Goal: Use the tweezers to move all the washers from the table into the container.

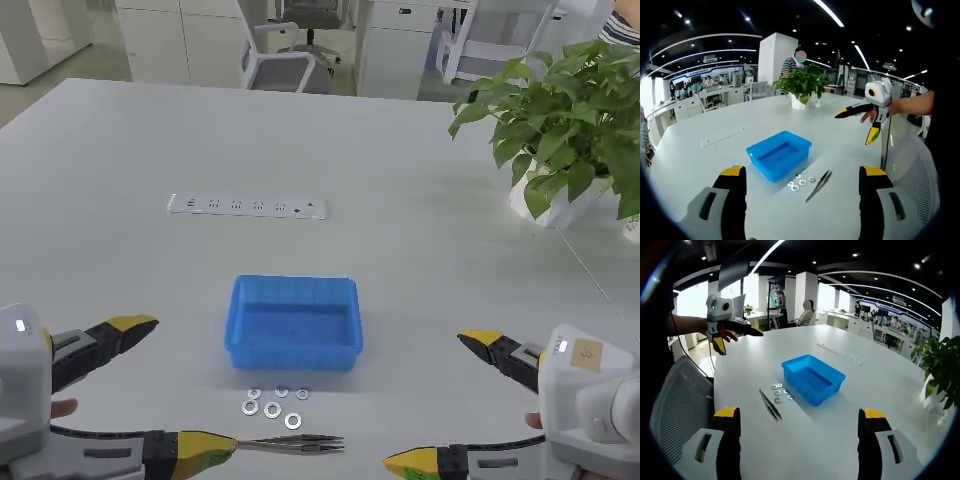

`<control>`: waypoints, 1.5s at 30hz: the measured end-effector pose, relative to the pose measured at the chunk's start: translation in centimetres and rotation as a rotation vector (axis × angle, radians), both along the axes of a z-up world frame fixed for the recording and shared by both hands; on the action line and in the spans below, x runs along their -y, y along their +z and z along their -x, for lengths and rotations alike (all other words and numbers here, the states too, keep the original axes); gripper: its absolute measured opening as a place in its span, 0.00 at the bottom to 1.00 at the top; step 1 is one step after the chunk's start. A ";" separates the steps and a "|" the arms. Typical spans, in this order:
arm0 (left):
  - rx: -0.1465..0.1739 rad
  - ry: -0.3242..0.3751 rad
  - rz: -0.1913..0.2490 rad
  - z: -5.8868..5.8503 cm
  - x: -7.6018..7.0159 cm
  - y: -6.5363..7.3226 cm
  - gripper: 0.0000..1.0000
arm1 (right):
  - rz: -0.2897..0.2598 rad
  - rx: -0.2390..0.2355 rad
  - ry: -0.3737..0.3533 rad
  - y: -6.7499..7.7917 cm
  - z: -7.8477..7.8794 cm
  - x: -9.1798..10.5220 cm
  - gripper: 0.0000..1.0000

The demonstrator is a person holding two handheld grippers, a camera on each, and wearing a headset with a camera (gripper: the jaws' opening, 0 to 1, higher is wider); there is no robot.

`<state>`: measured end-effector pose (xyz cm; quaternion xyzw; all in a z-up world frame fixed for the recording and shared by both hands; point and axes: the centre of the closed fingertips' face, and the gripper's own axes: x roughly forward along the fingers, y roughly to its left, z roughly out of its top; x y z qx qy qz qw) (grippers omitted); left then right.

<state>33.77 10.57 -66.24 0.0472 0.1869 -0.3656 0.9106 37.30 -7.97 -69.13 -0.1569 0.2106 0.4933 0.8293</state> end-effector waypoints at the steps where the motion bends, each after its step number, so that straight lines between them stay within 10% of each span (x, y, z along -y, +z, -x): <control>1: -0.001 -0.001 0.000 0.0 0.0 0.0 0.99 | 0.001 0.000 0.000 0.0 0.0 0.0 0.99; 29: -0.005 -0.025 -0.008 -0.1 0.1 -0.3 0.93 | 0.001 0.000 0.001 0.0 -0.3 0.2 0.97; 45: -0.031 -0.123 -0.064 0.4 0.3 -1.4 0.73 | 0.058 0.028 0.106 -0.3 0.0 -0.4 0.81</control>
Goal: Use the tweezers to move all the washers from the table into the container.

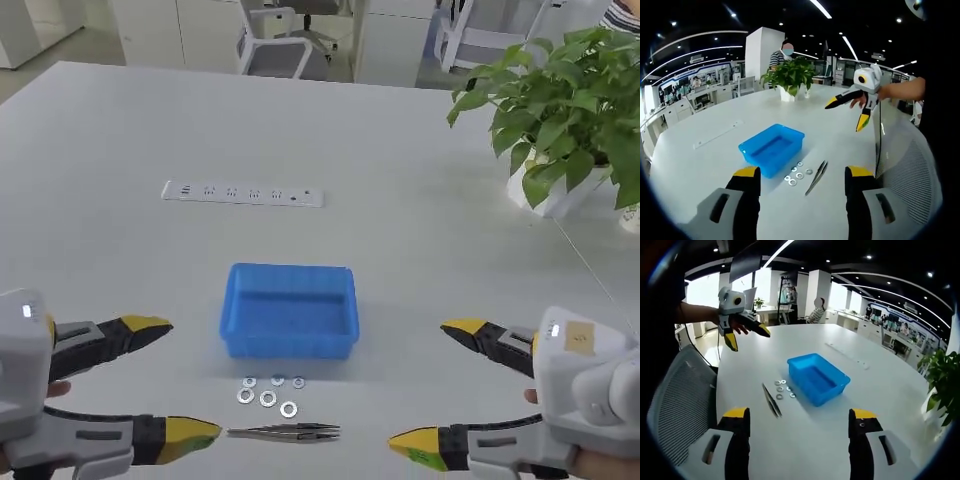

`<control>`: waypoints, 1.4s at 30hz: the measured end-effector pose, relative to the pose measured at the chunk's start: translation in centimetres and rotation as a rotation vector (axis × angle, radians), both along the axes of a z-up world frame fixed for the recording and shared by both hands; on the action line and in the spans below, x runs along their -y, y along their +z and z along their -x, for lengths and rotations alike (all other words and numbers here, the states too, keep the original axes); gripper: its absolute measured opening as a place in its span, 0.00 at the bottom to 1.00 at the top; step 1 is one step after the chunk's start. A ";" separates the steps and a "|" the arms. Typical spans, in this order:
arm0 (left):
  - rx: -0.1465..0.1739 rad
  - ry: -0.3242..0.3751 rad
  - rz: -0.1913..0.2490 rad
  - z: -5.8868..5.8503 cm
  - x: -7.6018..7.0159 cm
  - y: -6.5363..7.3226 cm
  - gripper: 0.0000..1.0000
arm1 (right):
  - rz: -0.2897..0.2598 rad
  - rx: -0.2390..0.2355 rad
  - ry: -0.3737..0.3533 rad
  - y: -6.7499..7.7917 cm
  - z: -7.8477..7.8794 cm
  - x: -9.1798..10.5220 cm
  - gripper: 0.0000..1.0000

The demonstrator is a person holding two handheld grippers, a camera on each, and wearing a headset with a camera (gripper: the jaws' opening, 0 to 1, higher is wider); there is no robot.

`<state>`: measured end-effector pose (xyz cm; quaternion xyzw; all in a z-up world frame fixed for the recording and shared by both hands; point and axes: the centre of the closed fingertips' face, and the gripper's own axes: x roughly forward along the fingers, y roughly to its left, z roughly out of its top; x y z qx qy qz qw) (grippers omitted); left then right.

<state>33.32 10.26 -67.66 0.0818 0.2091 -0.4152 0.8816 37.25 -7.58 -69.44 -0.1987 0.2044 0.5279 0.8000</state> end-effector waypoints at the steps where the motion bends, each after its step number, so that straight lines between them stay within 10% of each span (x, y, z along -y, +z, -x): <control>1: -0.003 -0.007 -0.004 0.0 0.0 -0.1 0.72 | 0.003 0.001 0.008 0.0 0.0 -0.1 0.79; 42: -0.138 -0.228 -0.151 -0.3 2.0 -6.4 0.30 | 0.210 -0.075 0.374 -5.9 1.1 -4.2 0.35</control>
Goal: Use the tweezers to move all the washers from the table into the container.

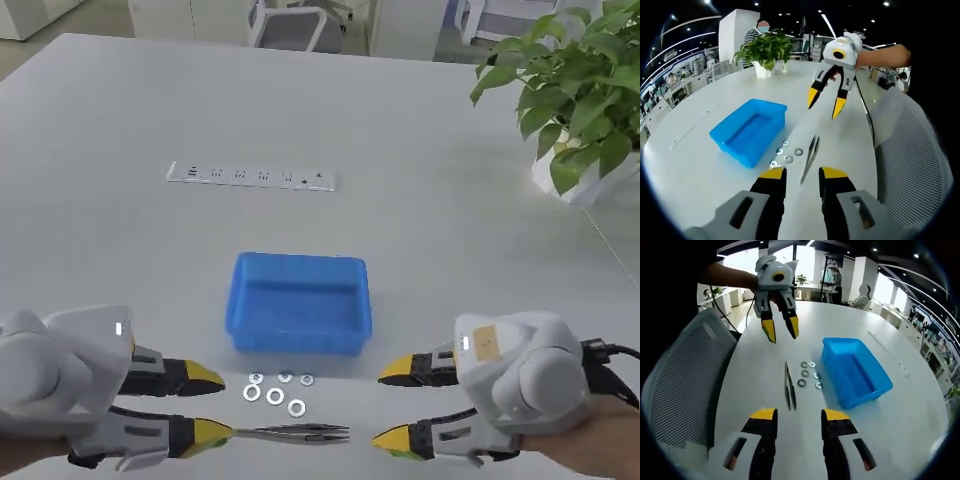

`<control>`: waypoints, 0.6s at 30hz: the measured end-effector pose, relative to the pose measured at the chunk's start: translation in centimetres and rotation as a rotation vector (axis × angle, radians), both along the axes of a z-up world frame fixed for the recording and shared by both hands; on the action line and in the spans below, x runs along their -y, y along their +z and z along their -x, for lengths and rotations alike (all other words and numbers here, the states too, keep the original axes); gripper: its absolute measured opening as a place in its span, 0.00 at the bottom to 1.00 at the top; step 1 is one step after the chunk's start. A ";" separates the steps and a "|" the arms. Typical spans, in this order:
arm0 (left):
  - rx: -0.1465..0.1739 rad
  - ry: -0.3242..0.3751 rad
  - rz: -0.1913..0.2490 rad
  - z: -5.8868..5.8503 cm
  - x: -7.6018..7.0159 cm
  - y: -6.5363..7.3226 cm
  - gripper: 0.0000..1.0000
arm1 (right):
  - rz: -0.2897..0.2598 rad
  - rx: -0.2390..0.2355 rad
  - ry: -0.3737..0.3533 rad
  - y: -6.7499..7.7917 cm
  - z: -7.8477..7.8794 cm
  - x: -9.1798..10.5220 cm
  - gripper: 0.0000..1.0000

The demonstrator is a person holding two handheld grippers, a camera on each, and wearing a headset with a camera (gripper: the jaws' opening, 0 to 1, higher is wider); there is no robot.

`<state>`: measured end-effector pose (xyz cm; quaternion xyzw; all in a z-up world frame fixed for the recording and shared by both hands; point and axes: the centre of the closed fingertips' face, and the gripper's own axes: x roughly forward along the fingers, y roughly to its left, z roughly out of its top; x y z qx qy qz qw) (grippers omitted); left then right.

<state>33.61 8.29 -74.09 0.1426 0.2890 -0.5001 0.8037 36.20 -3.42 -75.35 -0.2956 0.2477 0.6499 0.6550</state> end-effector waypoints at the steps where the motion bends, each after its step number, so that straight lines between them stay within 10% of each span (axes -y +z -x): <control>1: -0.004 -0.009 -0.004 0.0 0.1 -0.2 0.28 | 0.001 -0.004 0.010 -0.1 0.1 -0.2 0.34; 18: -0.019 -0.088 -0.101 -0.3 -0.1 -3.7 0.14 | 0.067 0.005 0.145 -2.4 1.1 -2.6 0.24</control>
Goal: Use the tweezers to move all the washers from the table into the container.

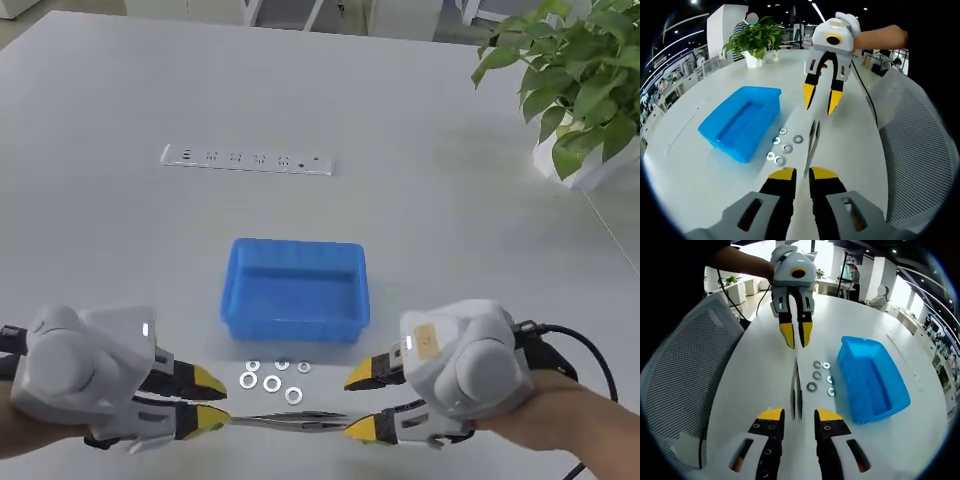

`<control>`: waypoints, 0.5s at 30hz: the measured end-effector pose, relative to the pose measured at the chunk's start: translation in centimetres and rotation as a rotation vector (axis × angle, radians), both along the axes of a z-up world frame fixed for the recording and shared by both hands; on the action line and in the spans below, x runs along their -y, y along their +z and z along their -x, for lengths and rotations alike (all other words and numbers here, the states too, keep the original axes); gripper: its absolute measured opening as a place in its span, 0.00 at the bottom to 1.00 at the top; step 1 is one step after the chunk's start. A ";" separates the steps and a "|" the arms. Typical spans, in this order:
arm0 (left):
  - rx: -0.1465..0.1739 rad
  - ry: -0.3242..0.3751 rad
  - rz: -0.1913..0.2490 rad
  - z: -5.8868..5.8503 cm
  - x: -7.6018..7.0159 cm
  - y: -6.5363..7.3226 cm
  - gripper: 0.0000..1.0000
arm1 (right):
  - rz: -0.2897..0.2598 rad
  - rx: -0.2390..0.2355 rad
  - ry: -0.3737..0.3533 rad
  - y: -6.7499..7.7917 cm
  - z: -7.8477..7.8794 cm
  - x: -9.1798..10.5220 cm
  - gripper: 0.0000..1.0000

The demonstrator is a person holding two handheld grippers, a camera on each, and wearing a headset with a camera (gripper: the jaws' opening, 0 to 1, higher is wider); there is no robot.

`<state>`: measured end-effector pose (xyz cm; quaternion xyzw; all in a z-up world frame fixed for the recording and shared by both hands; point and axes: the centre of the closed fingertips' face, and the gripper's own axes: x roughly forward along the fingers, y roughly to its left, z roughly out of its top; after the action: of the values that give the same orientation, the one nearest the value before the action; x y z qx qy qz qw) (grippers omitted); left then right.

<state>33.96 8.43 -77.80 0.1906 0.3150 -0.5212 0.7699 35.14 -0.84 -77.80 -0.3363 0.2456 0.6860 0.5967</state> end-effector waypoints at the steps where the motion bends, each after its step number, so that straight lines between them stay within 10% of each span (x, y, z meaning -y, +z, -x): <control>1: -0.001 -0.008 -0.007 0.0 0.0 -0.2 0.14 | 0.000 -0.001 0.002 -0.1 0.0 -0.2 0.23; 15: -0.020 -0.068 -0.064 0.1 0.3 -2.1 0.10 | 0.039 -0.010 0.054 -1.4 0.5 -1.7 0.16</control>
<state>33.81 8.16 -79.91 0.2207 0.3324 -0.5386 0.7421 34.68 0.88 -79.21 -0.3511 0.2527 0.6984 0.5702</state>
